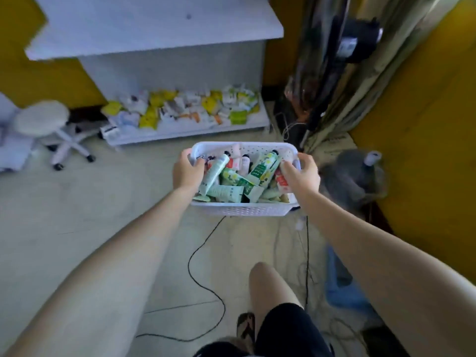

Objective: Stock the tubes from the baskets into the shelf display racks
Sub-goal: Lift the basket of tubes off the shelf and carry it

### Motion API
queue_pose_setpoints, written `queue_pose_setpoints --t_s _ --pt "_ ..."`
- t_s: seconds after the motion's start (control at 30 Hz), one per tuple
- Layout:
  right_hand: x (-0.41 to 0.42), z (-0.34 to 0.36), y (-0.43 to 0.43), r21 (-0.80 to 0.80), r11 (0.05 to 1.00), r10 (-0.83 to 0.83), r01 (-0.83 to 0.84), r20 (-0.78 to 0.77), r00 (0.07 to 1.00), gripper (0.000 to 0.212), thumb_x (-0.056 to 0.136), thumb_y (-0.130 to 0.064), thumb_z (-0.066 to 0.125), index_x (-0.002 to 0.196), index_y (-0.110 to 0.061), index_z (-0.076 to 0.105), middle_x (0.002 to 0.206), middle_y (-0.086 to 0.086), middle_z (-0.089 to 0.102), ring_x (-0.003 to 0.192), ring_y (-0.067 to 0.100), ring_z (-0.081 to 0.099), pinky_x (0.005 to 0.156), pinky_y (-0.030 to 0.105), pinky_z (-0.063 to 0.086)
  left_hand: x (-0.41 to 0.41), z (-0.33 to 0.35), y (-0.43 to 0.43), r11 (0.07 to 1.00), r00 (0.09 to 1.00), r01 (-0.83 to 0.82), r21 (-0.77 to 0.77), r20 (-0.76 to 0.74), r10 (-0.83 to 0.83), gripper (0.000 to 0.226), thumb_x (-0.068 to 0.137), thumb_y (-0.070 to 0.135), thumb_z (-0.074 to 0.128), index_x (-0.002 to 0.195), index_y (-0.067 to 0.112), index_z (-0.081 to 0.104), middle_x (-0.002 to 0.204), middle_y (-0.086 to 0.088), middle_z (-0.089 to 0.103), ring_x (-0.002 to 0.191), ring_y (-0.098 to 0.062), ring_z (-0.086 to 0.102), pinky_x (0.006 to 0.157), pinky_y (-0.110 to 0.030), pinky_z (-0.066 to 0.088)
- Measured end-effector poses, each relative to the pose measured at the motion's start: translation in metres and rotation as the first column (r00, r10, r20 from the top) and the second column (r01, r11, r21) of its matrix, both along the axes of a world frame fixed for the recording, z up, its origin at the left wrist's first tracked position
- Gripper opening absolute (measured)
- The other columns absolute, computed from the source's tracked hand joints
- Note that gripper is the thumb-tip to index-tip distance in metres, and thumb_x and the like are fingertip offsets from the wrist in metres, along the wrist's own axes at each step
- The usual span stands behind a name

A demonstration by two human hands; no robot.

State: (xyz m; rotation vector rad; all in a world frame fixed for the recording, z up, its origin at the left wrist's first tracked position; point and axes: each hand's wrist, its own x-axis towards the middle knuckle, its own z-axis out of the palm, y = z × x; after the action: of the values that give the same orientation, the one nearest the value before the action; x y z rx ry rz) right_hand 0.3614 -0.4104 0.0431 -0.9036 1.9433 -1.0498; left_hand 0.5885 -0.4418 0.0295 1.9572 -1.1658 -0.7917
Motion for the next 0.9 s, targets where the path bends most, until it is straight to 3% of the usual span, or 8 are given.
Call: queue_pose_setpoints --t_s 0.27,0.43,0.53,0.57,0.63,0.7,0.83,0.9 --pt "0.143 0.073 -0.194 -0.077 0.956 0.281 -0.282 -0.033 0.959 0.040 0.092 -0.025 0.046 0.131 -0.019 0.047 0.127 0.006 0.056 0.079 0.012 0.047 0.069 0.022 0.038 0.146 0.082 -0.127 0.992 0.992 -0.121 -0.035 0.019 0.122 0.013 0.087 0.008 0.046 0.096 0.012 0.056 0.083 -0.012 0.053 0.076 -0.024 0.050 0.067 -0.036 0.041" --pt "0.217 0.158 -0.318 -0.254 0.886 0.392 -0.388 -0.038 0.919 0.035 0.090 -0.027 0.048 0.124 -0.018 0.053 0.111 0.010 0.062 0.082 0.021 0.055 0.071 0.030 0.045 0.220 0.168 -0.216 0.973 0.983 -0.182 -0.143 -0.028 0.180 0.038 0.088 0.017 0.056 0.124 0.009 0.046 0.109 -0.014 0.058 0.104 -0.034 0.057 0.085 -0.040 0.046" --pt "0.256 0.210 -0.379 -0.353 0.837 0.447 -0.419 -0.002 0.894 0.032 0.089 -0.021 0.049 0.117 -0.009 0.059 0.096 0.011 0.062 0.079 0.024 0.056 0.069 0.032 0.047 0.261 0.221 -0.263 0.963 0.982 -0.191 -0.191 -0.046 0.186 0.044 0.089 0.016 0.055 0.131 0.009 0.043 0.120 -0.014 0.055 0.109 -0.032 0.055 0.085 -0.038 0.046" --pt "0.268 0.226 -0.399 -0.385 0.821 0.462 -0.422 0.015 0.887 0.029 0.088 -0.017 0.049 0.110 -0.002 0.062 0.088 0.012 0.060 0.076 0.023 0.054 0.066 0.030 0.047 0.274 0.237 -0.281 0.956 0.981 -0.191 -0.221 -0.077 0.179 0.038 0.089 0.014 0.055 0.126 0.010 0.048 0.116 -0.012 0.056 0.106 -0.030 0.056 0.080 -0.033 0.047" --pt "0.289 0.259 -0.437 -0.433 0.798 0.487 -0.419 0.054 0.872 0.023 0.087 -0.011 0.049 0.087 0.008 0.061 0.071 0.011 0.051 0.065 0.021 0.046 0.051 0.019 0.039 0.297 0.268 -0.313 0.933 0.973 -0.222 -0.285 -0.133 0.191 0.009 0.089 0.008 0.053 0.091 0.014 0.060 0.087 -0.006 0.059 0.080 -0.023 0.057 0.061 -0.021 0.044" --pt "0.310 0.289 -0.471 -0.479 0.783 0.499 -0.397 0.103 0.861 0.015 0.088 -0.012 0.051 0.080 -0.004 0.061 0.075 0.011 0.053 0.060 0.018 0.049 0.043 0.016 0.035 0.318 0.294 -0.347 0.906 0.958 -0.268 -0.328 -0.190 0.214 0.023 0.089 0.008 0.050 0.068 0.017 0.051 0.066 -0.001 0.050 0.058 -0.013 0.046 0.046 -0.018 0.036" --pt "0.353 0.332 -0.541 -0.568 0.752 0.495 -0.336 0.148 0.856 0.011 0.088 -0.028 0.052 0.089 -0.017 0.055 0.106 0.009 0.063 0.088 0.015 0.060 0.074 0.031 0.046 0.360 0.330 -0.423 0.848 0.907 -0.366 -0.383 -0.353 0.232 0.025 0.085 0.003 0.046 0.062 0.012 0.047 0.058 -0.003 0.045 0.047 -0.012 0.047 0.034 -0.012 0.027" --pt "0.378 0.349 -0.579 -0.592 0.744 0.493 -0.309 0.175 0.852 0.012 0.084 -0.031 0.054 0.082 -0.019 0.053 0.082 0.004 0.062 0.077 0.015 0.057 0.073 0.031 0.045 0.382 0.346 -0.460 0.818 0.876 -0.406 -0.407 -0.427 0.223 0.027 0.083 -0.001 0.043 0.058 0.009 0.044 0.045 -0.004 0.044 0.028 -0.007 0.041 0.031 -0.009 0.024"
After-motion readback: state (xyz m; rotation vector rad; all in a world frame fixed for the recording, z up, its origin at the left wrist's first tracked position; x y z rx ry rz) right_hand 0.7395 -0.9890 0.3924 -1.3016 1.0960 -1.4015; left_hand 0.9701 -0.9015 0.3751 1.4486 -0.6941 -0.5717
